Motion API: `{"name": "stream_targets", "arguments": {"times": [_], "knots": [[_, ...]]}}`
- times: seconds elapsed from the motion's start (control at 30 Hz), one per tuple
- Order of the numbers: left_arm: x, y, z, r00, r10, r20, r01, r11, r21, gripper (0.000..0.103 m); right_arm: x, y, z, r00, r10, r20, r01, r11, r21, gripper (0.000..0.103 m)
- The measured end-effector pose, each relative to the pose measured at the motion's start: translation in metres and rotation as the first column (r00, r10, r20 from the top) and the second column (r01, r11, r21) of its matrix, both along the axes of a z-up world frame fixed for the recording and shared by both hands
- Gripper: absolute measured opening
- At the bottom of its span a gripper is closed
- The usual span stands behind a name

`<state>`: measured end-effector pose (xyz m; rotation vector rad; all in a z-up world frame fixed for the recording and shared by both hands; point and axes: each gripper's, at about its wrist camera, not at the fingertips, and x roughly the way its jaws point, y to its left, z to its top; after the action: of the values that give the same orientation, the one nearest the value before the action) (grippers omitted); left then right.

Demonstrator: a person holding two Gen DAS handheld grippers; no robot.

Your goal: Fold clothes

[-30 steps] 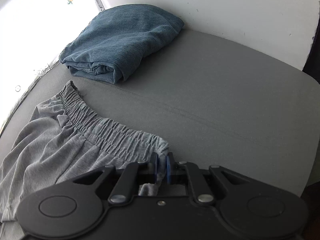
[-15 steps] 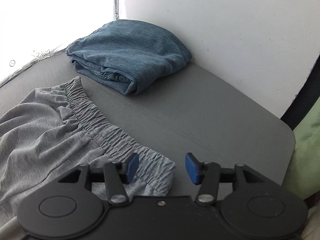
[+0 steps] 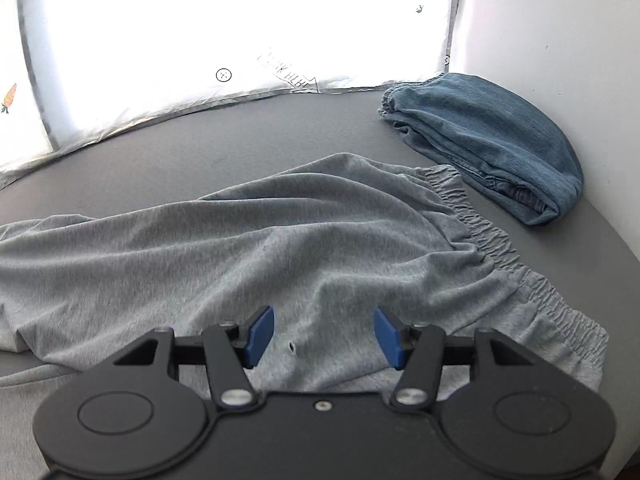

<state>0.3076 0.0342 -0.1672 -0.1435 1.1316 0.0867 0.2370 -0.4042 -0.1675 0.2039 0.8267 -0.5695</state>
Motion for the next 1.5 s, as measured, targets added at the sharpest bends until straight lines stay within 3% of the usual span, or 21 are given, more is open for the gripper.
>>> {"name": "stream_targets", "arguments": {"times": [0.23,0.47,0.77,0.97,1.13,1.17,1.23,1.3,1.43,1.5], "knots": [[0.085,0.058,0.007,0.999,0.008,0.045,-0.01,1.0,0.027,0.094,0.088,0.05,-0.006,0.998,0.065,0.011,-0.065,0.998,0.022,0.059],[0.188,0.087,-0.003,0.999,-0.014,0.049,0.01,0.997,0.075,0.094,0.152,0.046,-0.011,0.999,-0.03,0.015,0.03,0.999,0.026,0.059],[0.313,0.091,-0.013,0.985,-0.085,0.148,0.062,0.986,0.158,0.094,0.191,-0.004,-0.023,0.986,-0.164,0.002,0.164,0.986,-0.018,0.058],[0.366,0.092,-0.029,0.983,-0.083,0.163,0.057,0.986,0.158,0.094,0.204,-0.031,-0.033,0.97,-0.244,-0.004,0.244,0.97,-0.005,0.058],[0.388,0.101,-0.044,0.986,-0.062,0.156,0.046,0.993,0.104,0.093,0.206,-0.044,-0.04,0.96,-0.279,-0.006,0.279,0.96,0.037,0.058],[0.39,0.103,-0.048,0.986,-0.052,0.156,0.039,0.995,0.09,0.085,0.205,-0.046,-0.041,0.959,-0.285,-0.005,0.284,0.958,0.046,0.058],[0.39,0.103,-0.05,0.982,-0.051,0.181,0.034,0.994,0.099,0.08,0.205,-0.049,-0.043,0.957,-0.29,-0.006,0.29,0.956,0.053,0.057],[0.39,0.101,-0.049,0.977,-0.07,0.203,0.05,0.994,0.102,0.063,0.206,-0.053,-0.044,0.957,-0.289,-0.021,0.29,0.956,0.051,0.051],[0.387,0.1,-0.048,0.971,-0.072,0.229,0.049,0.993,0.103,0.039,0.207,-0.058,-0.047,0.956,-0.29,-0.034,0.292,0.954,0.066,0.038],[0.385,0.099,-0.046,0.968,-0.078,0.237,0.058,0.994,0.09,0.011,0.209,-0.059,-0.047,0.962,-0.27,-0.036,0.271,0.961,0.056,0.029]]}}
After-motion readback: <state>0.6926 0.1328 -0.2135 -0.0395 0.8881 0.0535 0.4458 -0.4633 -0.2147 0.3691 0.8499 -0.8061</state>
